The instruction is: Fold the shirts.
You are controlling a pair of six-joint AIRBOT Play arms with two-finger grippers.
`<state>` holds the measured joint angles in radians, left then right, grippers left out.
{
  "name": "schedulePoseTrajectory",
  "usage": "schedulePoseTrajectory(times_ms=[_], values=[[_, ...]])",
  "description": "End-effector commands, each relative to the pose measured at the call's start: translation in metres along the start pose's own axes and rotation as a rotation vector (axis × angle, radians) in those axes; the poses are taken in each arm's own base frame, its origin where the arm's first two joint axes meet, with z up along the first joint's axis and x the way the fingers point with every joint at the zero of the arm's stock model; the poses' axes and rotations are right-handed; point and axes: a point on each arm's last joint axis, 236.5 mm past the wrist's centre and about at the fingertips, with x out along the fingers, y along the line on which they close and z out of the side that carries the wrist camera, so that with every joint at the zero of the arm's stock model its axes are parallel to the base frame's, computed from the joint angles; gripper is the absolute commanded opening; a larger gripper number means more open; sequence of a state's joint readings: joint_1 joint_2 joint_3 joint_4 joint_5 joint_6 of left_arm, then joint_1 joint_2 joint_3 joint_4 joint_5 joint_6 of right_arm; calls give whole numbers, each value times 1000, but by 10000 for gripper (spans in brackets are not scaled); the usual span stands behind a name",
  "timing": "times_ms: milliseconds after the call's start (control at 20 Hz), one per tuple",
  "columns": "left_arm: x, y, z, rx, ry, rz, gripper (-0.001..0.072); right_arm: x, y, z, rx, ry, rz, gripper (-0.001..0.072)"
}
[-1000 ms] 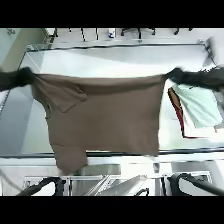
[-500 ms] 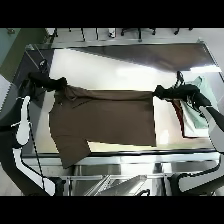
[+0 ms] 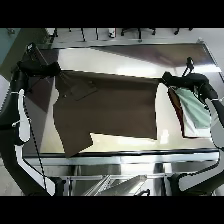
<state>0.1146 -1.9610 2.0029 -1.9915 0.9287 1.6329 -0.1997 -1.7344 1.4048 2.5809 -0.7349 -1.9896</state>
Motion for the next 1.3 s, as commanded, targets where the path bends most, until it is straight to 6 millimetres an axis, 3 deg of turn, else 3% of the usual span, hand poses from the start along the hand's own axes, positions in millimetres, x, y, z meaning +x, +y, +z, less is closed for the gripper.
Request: schedulePoseTrajectory(times_ms=[0,200,350,450,700,800,1250], values=[[7,18,-21,-23,59,25,14,5,-1,-8,-9,50,7,23],[5,43,-53,-52,185,52,13,12,-7,-38,-41,148,-37,23],[-2,72,-80,18,301,166,14,19,-21,-67,-76,232,-117,24],[0,80,-91,31,343,192,14,25,-25,-82,-85,268,-137,24],[10,91,-115,24,422,207,14,39,-28,-103,-56,316,-144,24],[8,98,-115,41,429,233,13,41,-31,-108,-46,329,-146,24],[13,80,-120,59,440,210,14,38,-38,-112,-47,350,-175,26]])
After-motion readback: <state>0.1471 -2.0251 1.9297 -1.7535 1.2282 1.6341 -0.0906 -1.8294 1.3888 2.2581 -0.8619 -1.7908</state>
